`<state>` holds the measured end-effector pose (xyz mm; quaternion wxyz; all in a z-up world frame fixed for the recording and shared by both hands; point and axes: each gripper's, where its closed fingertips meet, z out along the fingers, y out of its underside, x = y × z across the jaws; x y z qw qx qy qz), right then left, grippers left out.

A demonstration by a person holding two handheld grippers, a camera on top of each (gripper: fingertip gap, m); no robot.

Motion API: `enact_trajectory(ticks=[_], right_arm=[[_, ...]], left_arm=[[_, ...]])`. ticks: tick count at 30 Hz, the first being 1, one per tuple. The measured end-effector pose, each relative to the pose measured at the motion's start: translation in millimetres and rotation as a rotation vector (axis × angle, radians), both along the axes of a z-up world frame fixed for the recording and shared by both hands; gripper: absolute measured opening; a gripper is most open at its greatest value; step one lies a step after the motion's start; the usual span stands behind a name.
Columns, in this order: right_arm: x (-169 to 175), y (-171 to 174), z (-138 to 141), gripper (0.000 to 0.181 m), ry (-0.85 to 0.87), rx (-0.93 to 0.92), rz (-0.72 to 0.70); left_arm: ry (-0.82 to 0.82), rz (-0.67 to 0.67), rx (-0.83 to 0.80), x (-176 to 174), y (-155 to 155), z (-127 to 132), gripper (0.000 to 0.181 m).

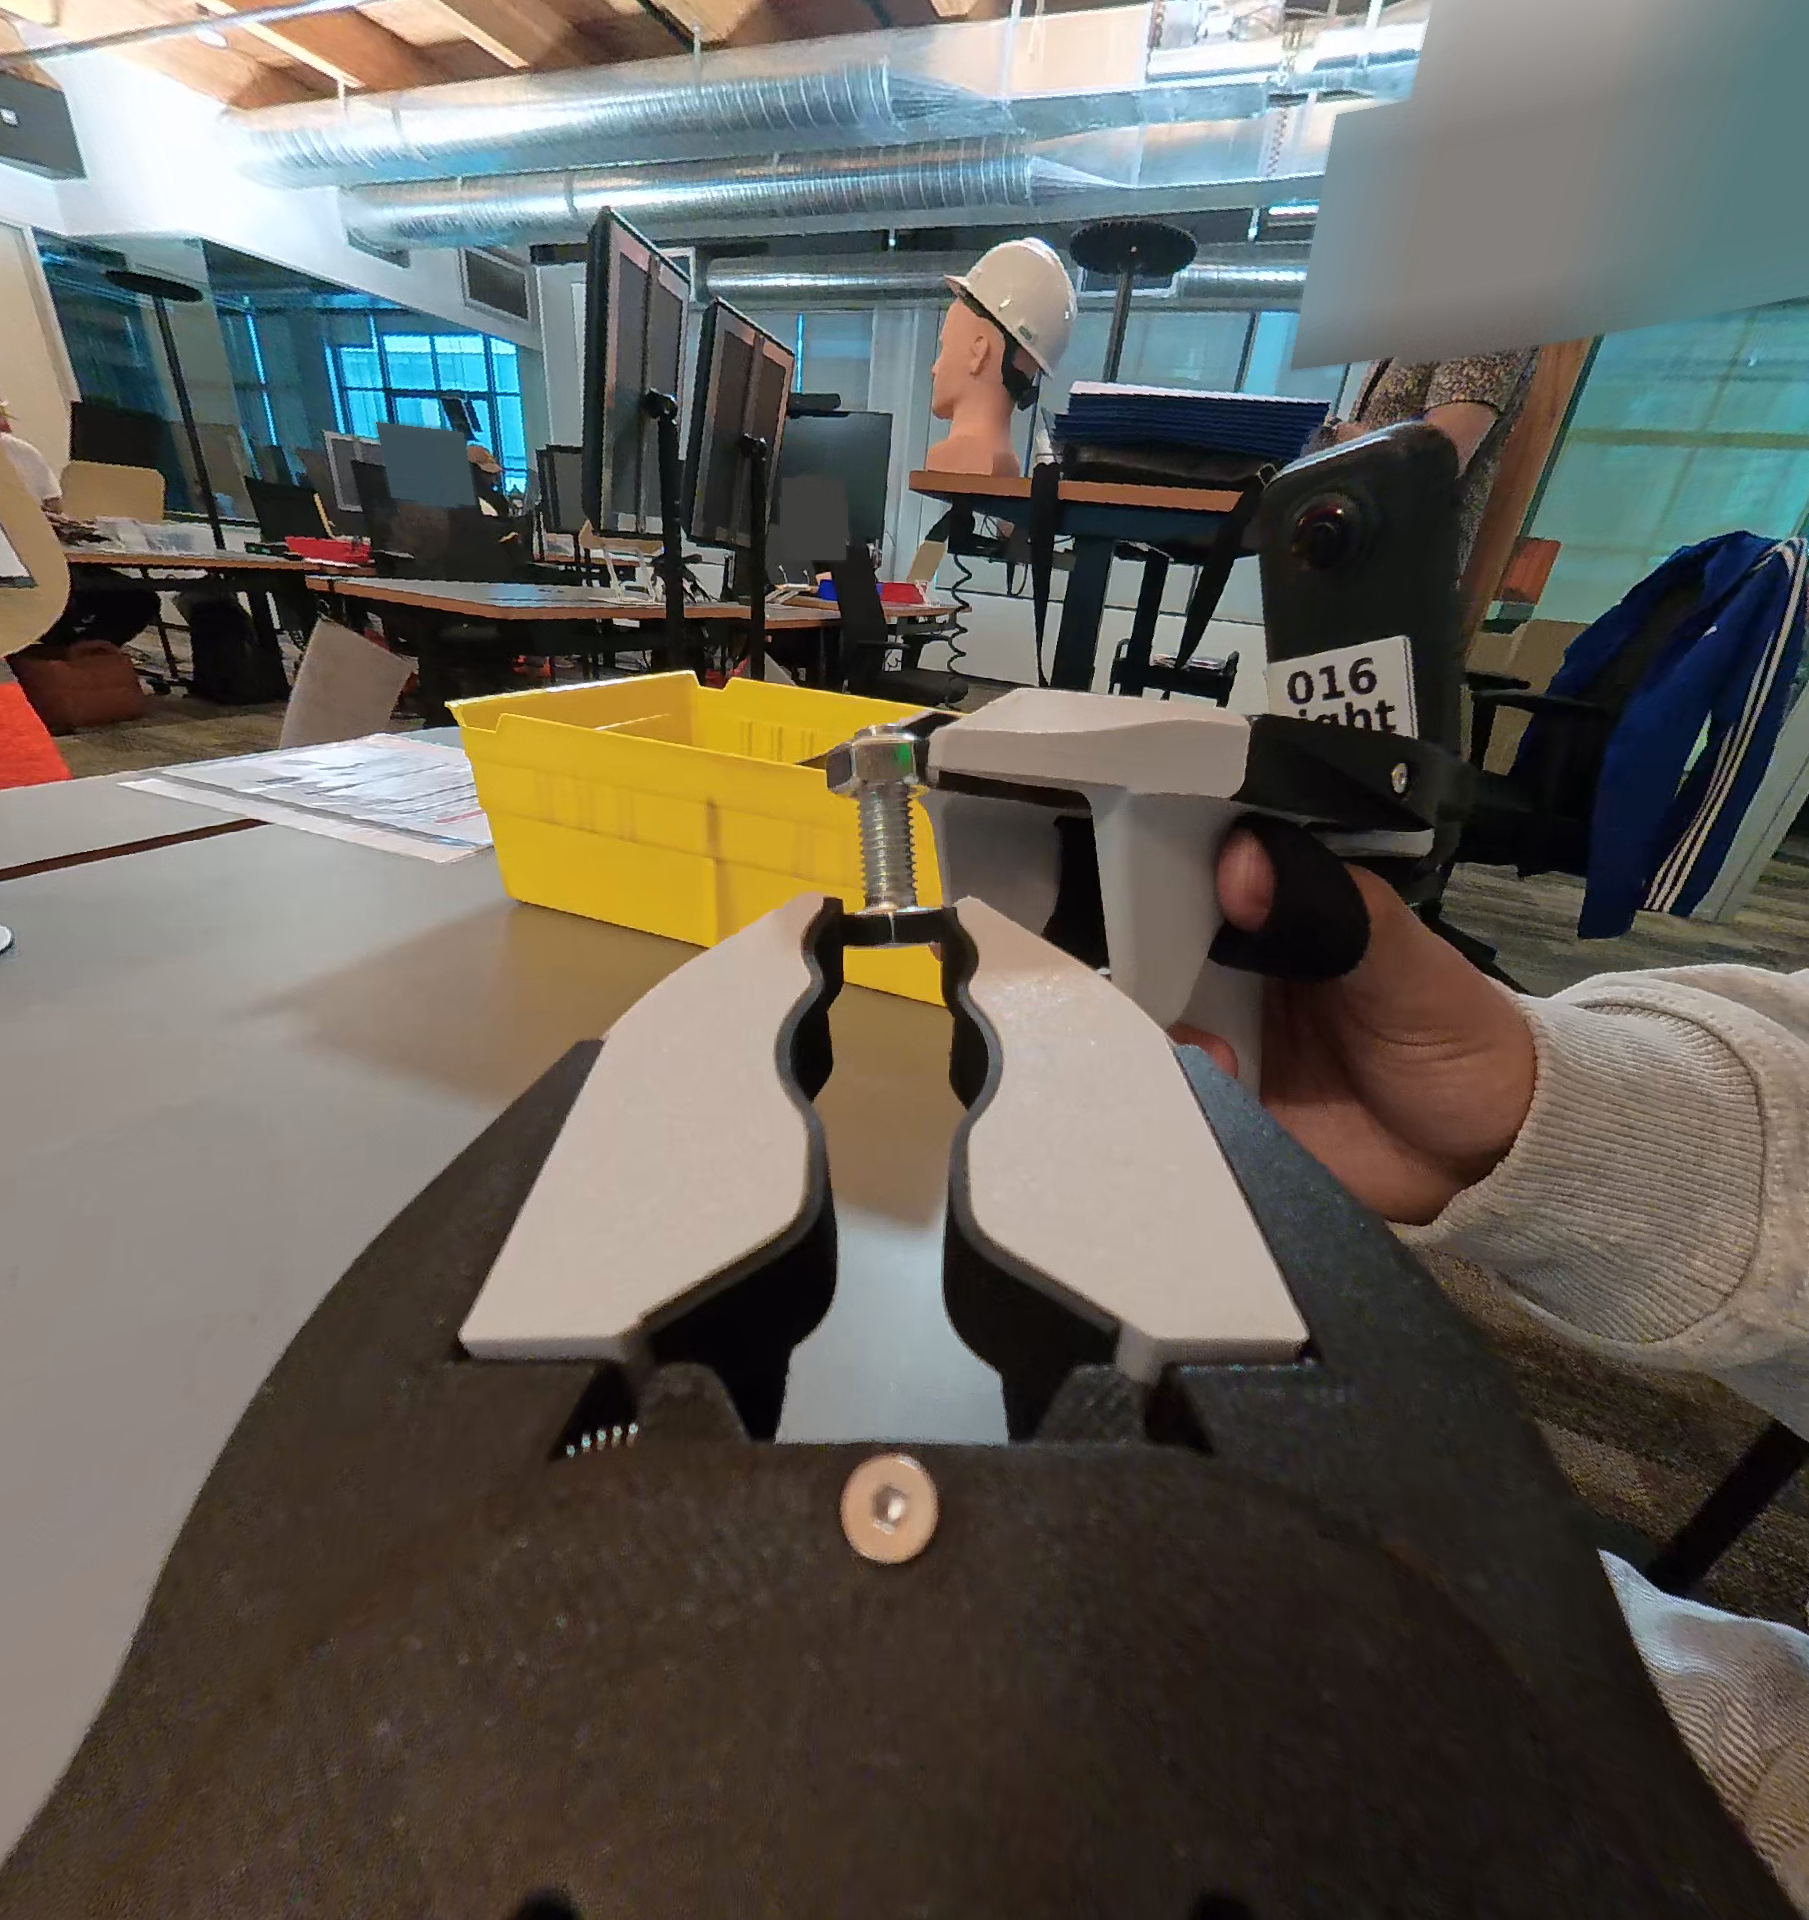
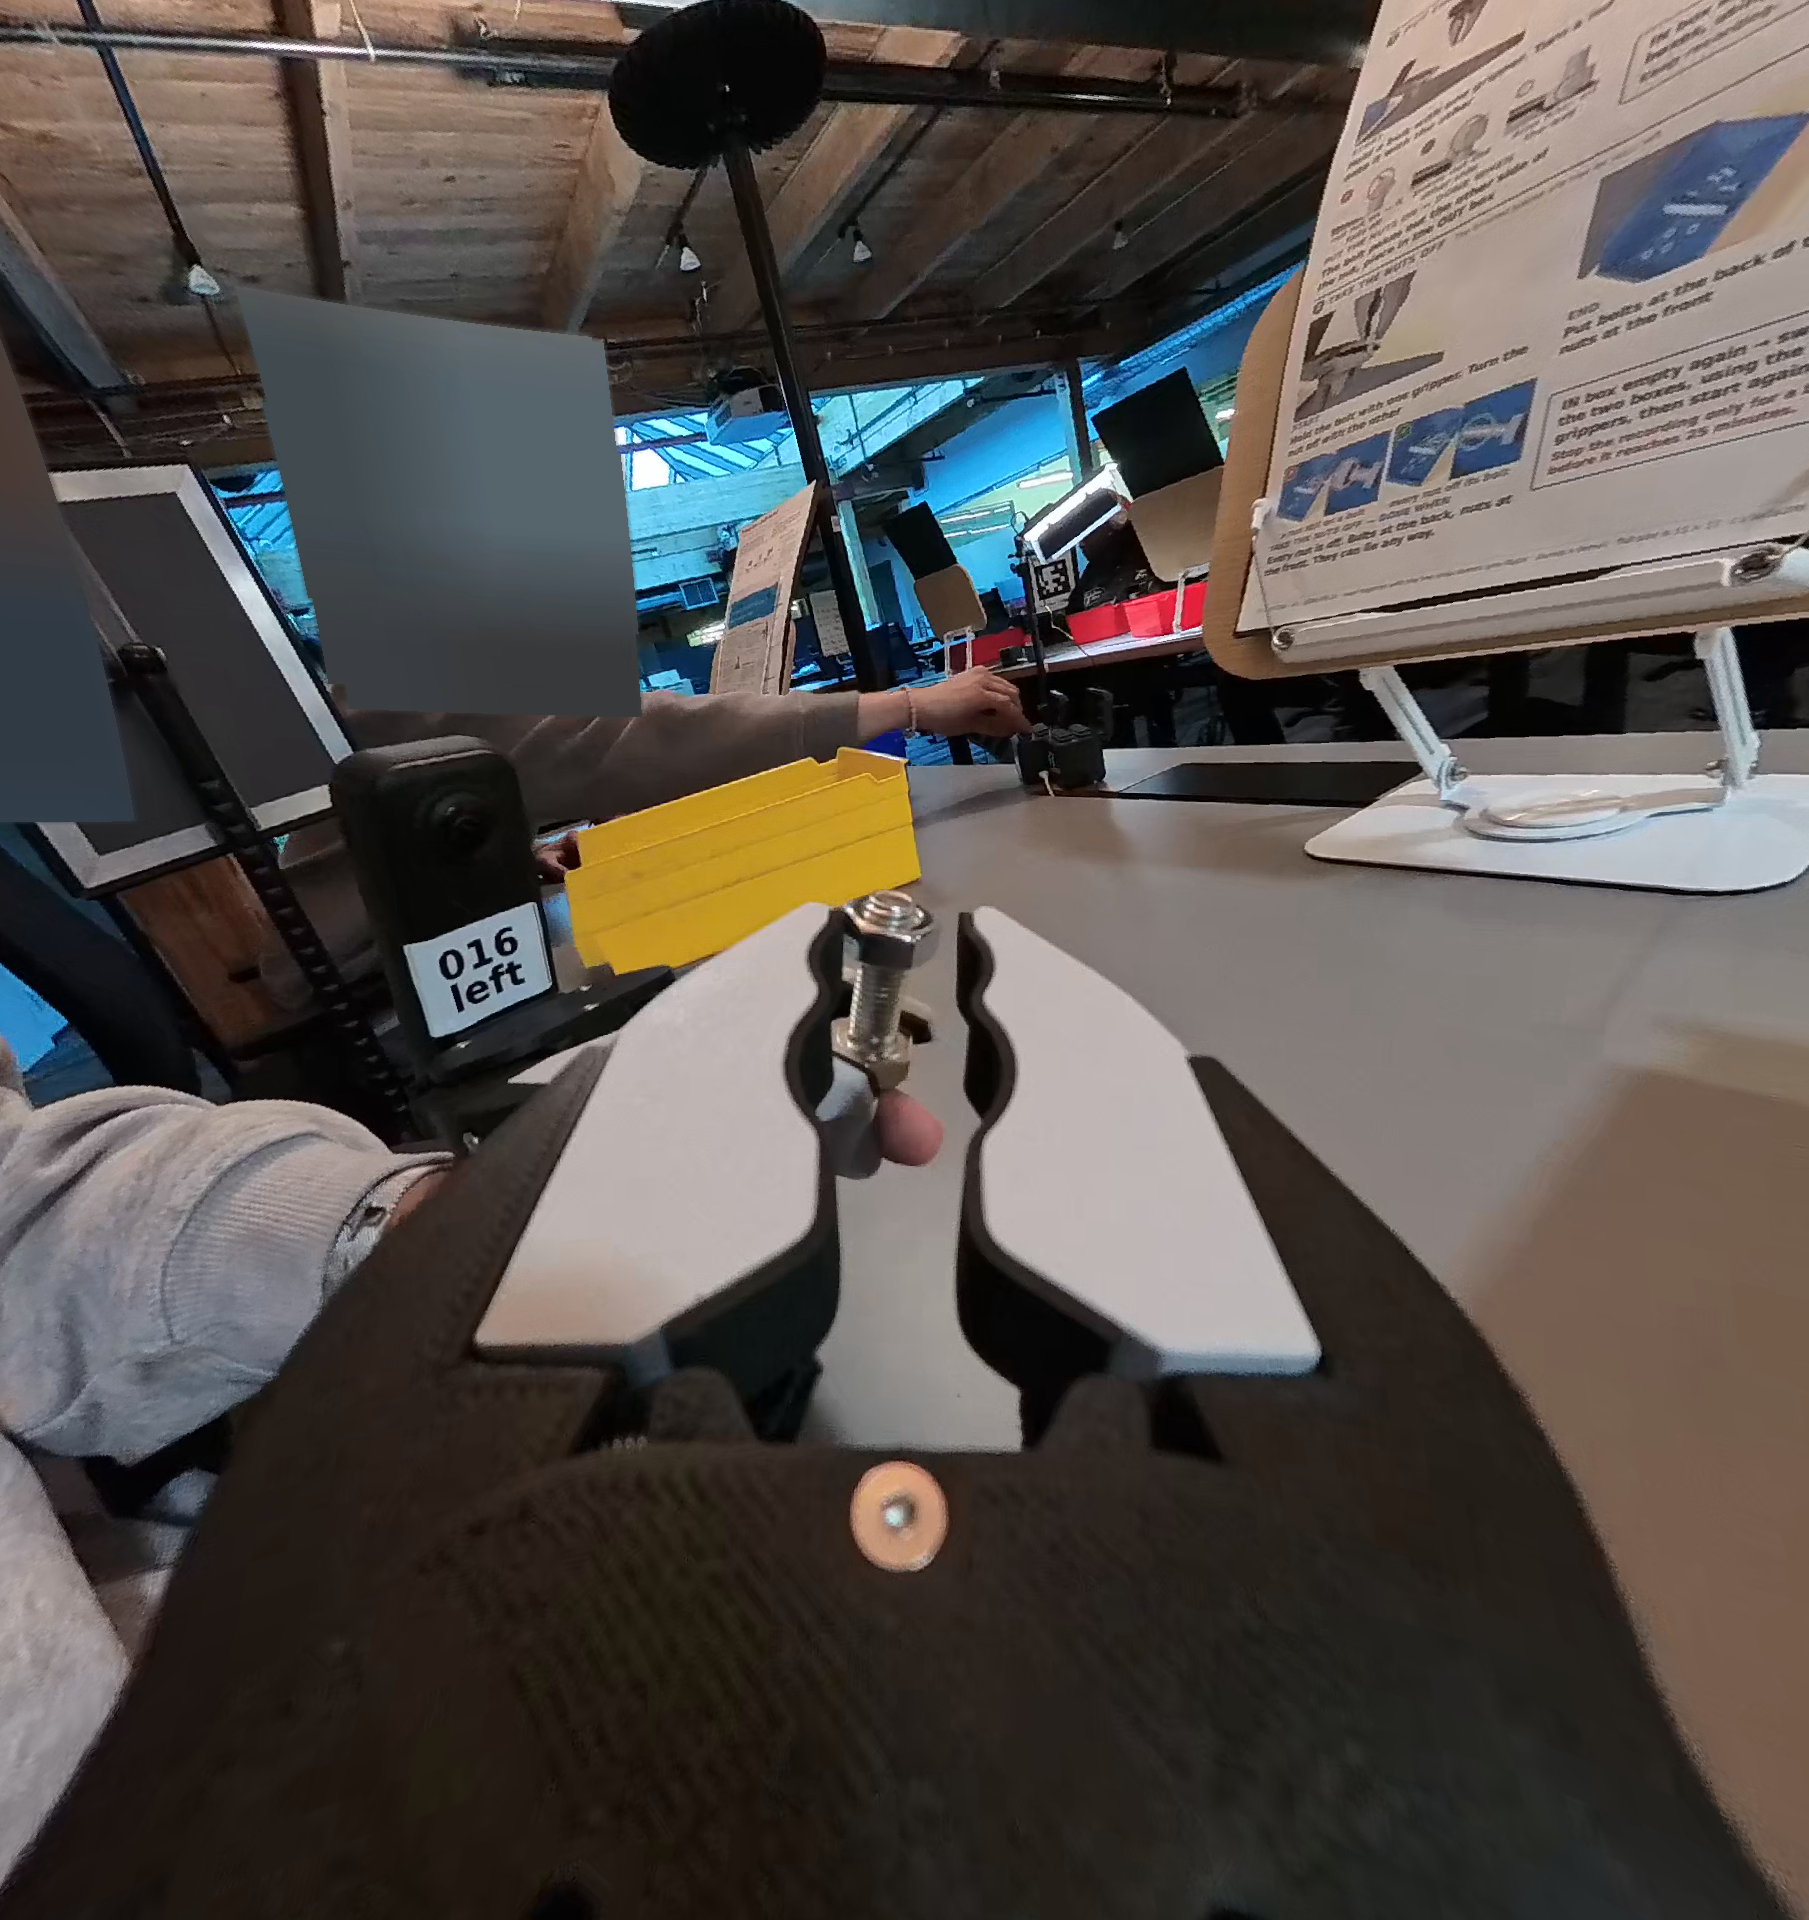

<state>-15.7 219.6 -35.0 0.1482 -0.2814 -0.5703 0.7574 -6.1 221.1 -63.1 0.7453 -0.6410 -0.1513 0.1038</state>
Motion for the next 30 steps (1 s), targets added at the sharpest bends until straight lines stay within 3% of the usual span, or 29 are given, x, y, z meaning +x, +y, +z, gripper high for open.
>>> enact_trajectory(ticks=[21,30], right_arm=[[-6,10,-3,0.019,-0.115,-0.107,0.041],[9,-3,7,0.024,-0.053,-0.097,0.116]], left_arm=[[0.034,-0.005,0.038,3,-2,8,0.018],[0.019,-0.015,0.052,4,-3,9,0.018]])
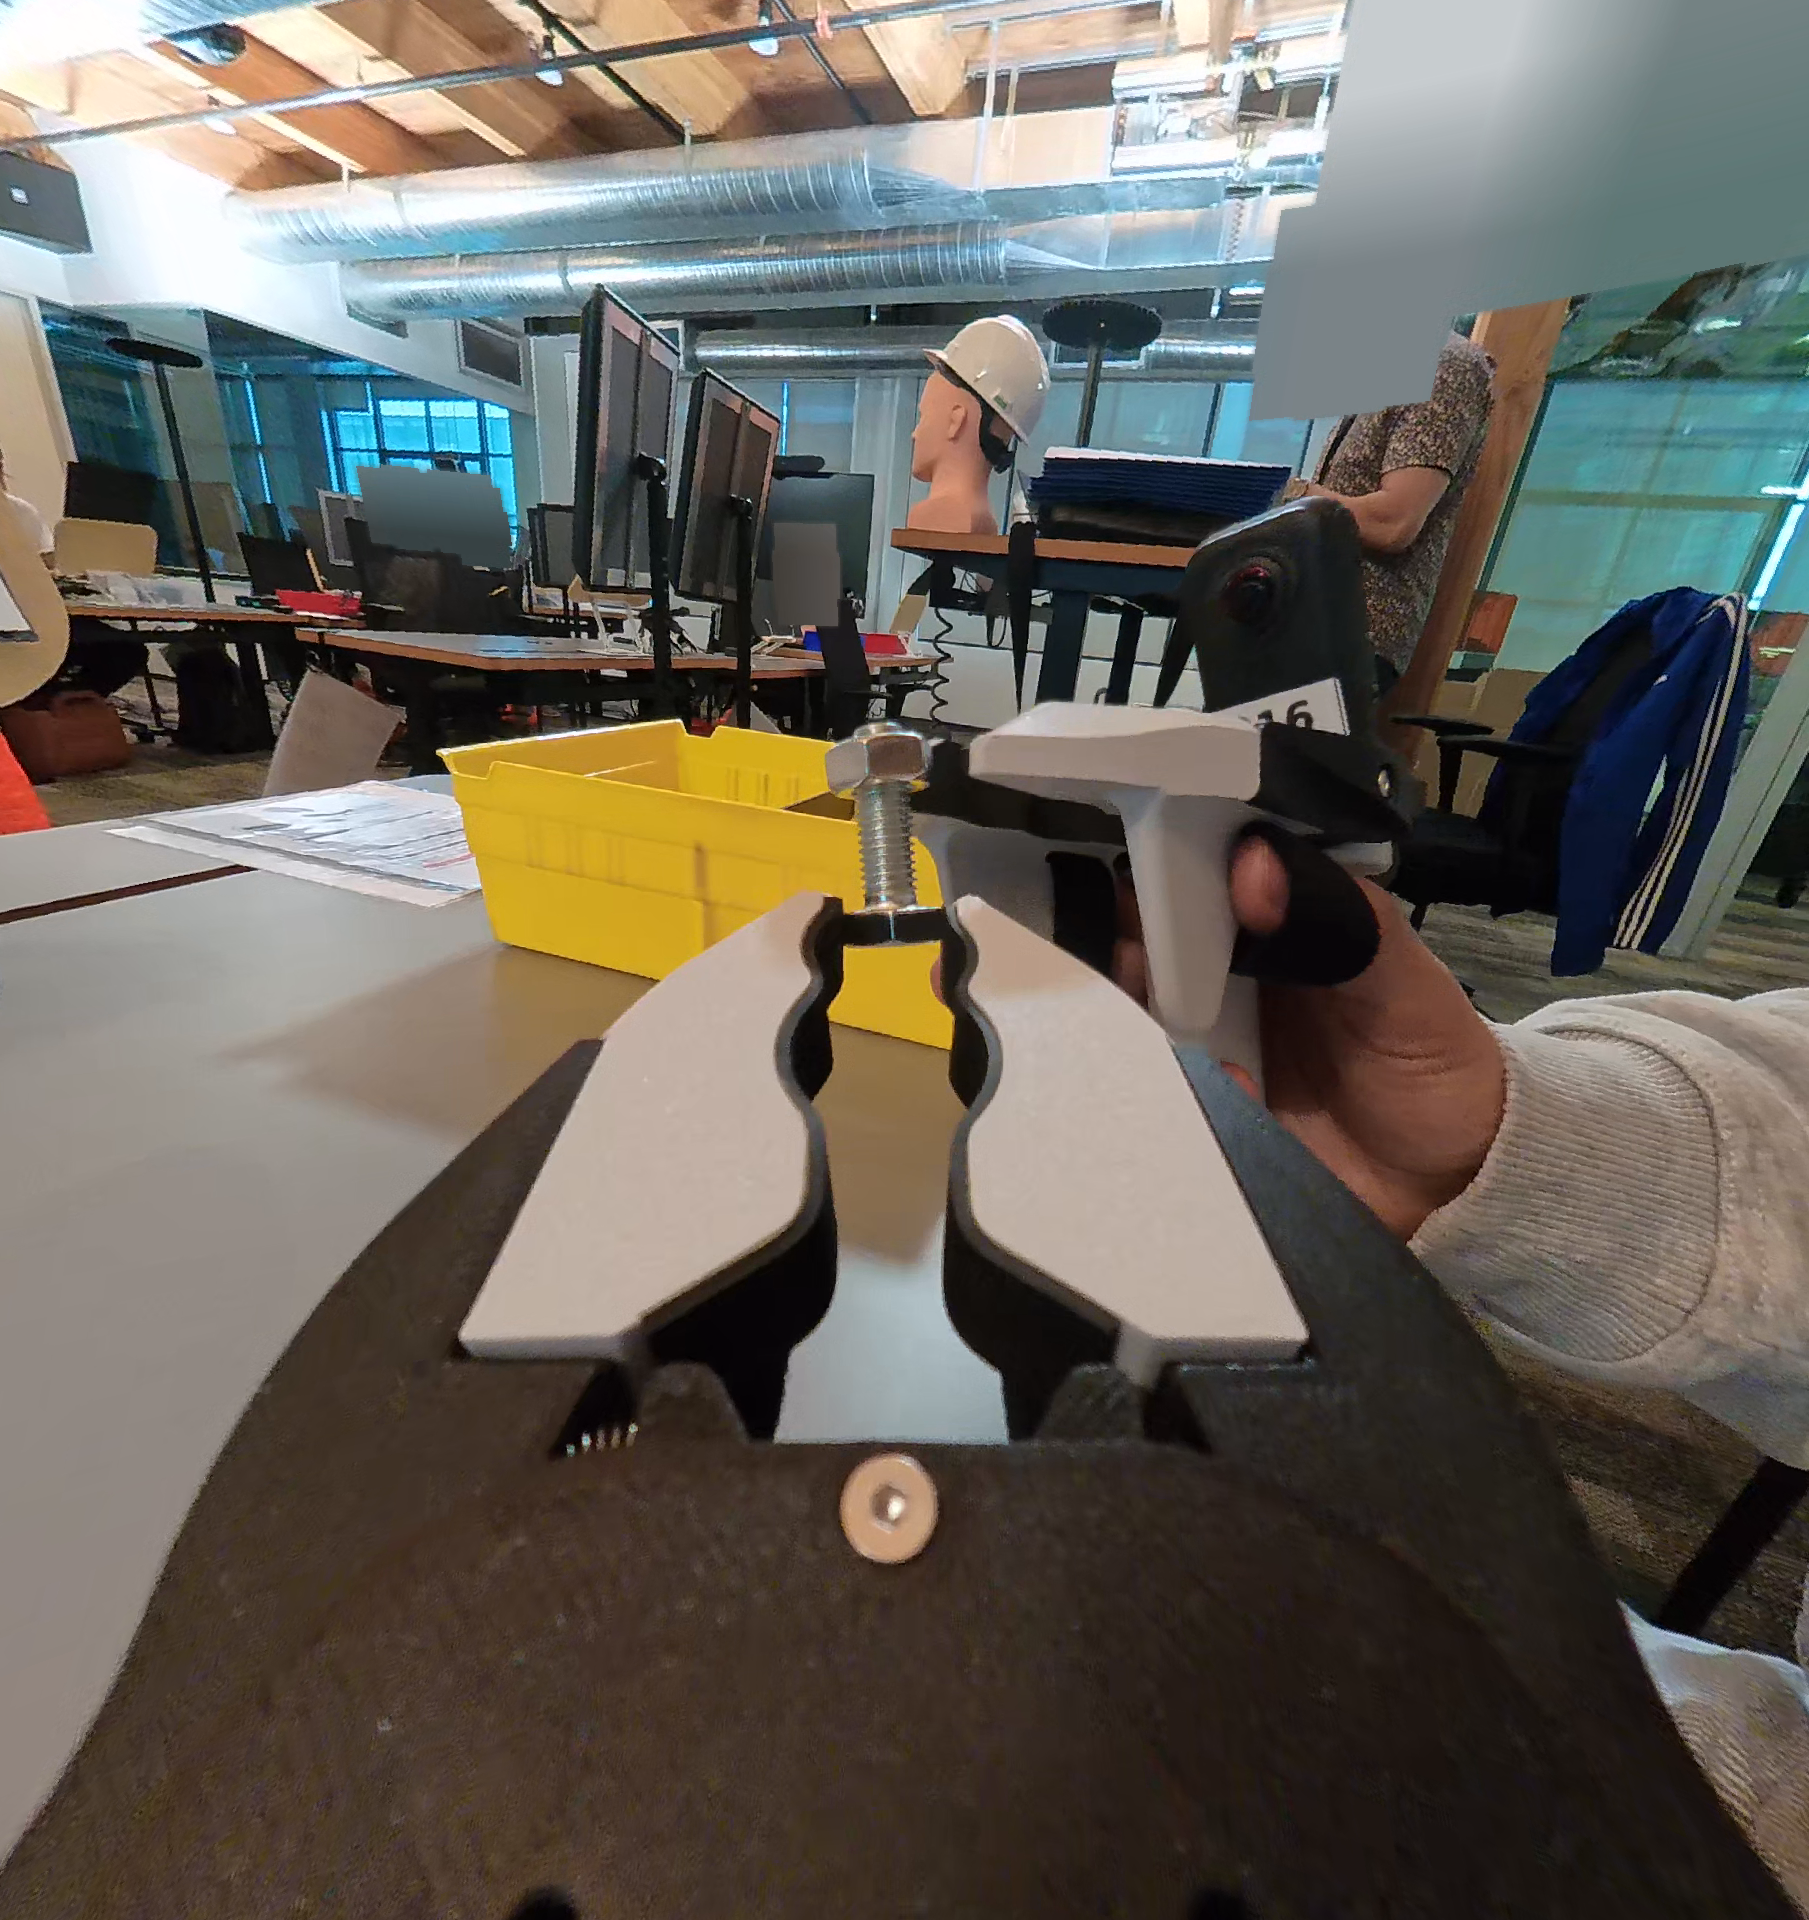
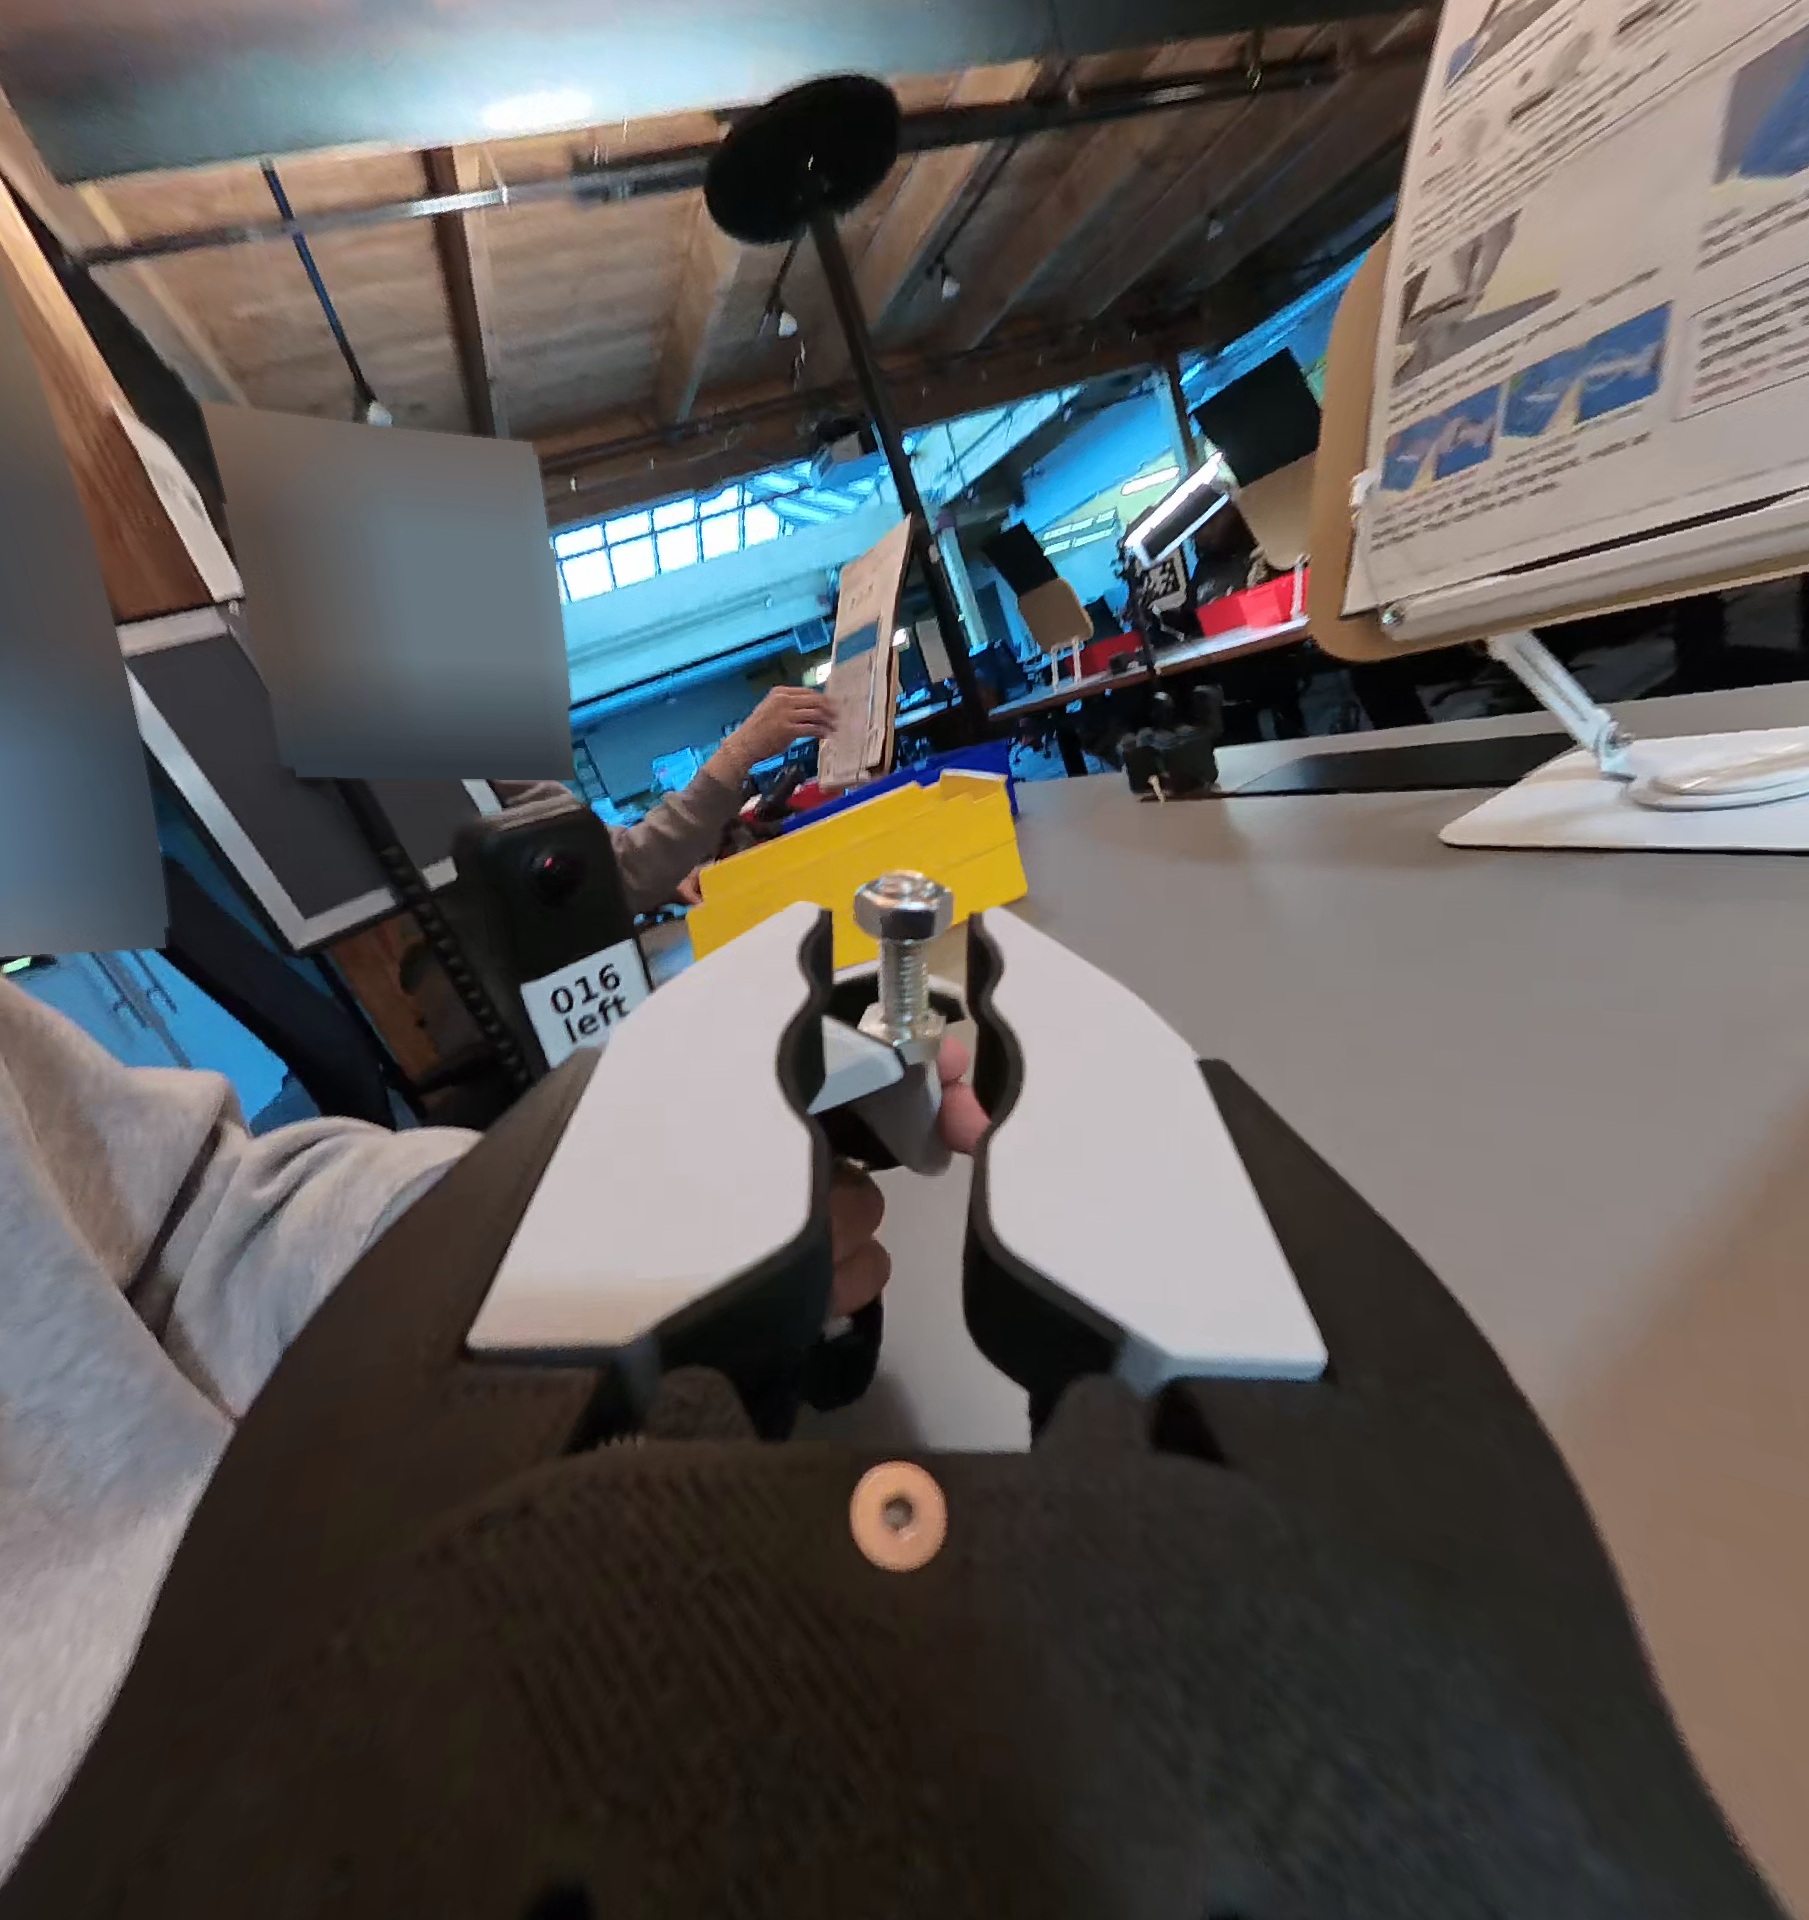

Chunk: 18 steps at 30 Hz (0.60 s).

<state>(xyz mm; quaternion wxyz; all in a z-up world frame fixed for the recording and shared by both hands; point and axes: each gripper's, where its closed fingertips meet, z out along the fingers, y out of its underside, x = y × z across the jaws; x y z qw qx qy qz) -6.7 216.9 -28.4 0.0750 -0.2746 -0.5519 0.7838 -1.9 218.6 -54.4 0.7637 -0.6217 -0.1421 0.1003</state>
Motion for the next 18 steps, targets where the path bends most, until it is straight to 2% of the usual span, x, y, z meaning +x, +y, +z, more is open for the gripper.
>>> enact_trajectory(ticks=[18], right_arm=[[2.9,-7.0,-1.8,0.018,0.072,0.084,-0.027]], left_arm=[[0.0,-0.016,-0.026,4.1,4.1,-4.3,0.018]])
